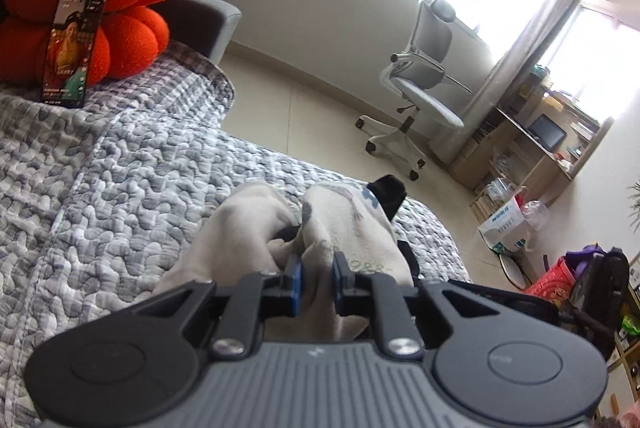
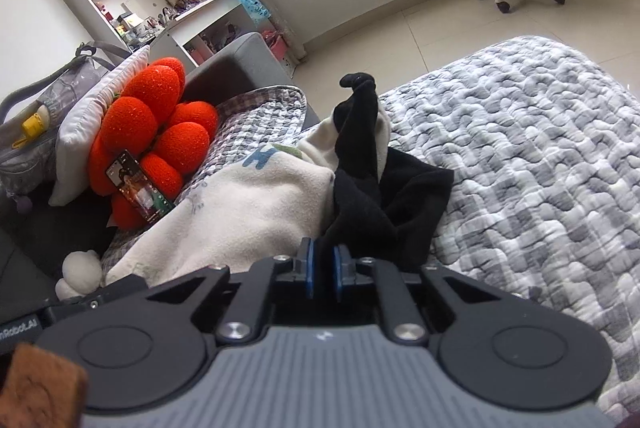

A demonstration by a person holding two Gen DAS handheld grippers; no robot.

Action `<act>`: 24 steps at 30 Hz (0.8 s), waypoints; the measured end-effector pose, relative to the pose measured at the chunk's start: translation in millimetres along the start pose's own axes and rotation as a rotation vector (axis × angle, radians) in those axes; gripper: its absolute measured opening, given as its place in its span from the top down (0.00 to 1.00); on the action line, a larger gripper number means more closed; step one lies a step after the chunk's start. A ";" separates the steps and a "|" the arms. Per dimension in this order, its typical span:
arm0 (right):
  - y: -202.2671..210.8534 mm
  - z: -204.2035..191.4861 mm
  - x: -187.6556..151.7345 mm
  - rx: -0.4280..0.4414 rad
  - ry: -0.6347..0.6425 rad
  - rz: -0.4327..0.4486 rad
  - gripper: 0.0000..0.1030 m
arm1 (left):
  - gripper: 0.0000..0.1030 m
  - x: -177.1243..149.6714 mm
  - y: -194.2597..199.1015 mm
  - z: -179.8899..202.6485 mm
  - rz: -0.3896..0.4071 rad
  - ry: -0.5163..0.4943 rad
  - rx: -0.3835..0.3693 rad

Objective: Fold clothes

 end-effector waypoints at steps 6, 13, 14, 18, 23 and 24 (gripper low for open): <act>19.9 24.1 12.0 -0.048 -0.048 0.057 0.89 | 0.87 -9.2 0.0 17.0 -0.056 -0.015 -0.097; 39.8 49.9 23.2 -0.099 -0.077 0.106 0.90 | 0.87 -18.8 -9.6 33.2 -0.116 -0.033 -0.170; 41.8 53.0 24.5 -0.103 -0.079 0.109 0.90 | 0.87 -19.9 -11.2 35.4 -0.121 -0.040 -0.173; 44.5 65.8 26.5 -0.115 -0.089 0.108 0.90 | 0.87 -20.6 -14.2 38.8 -0.128 -0.053 -0.180; 41.0 78.0 25.7 -0.124 -0.107 0.093 0.90 | 0.84 -16.7 -11.5 43.0 -0.113 -0.067 -0.205; 39.5 79.4 24.8 -0.124 -0.111 0.088 0.90 | 0.83 -15.4 -9.7 44.1 -0.105 -0.075 -0.211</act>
Point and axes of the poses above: each gripper's, at about its wrist camera, not at the fingertips, and y roughly against the way its jaws point, z to its right, x to its top, the point moved 9 cm from there along -y, roughly the way its jaws point, and after that the axes turned 2 degrees about -x, right-handed, at the moved point
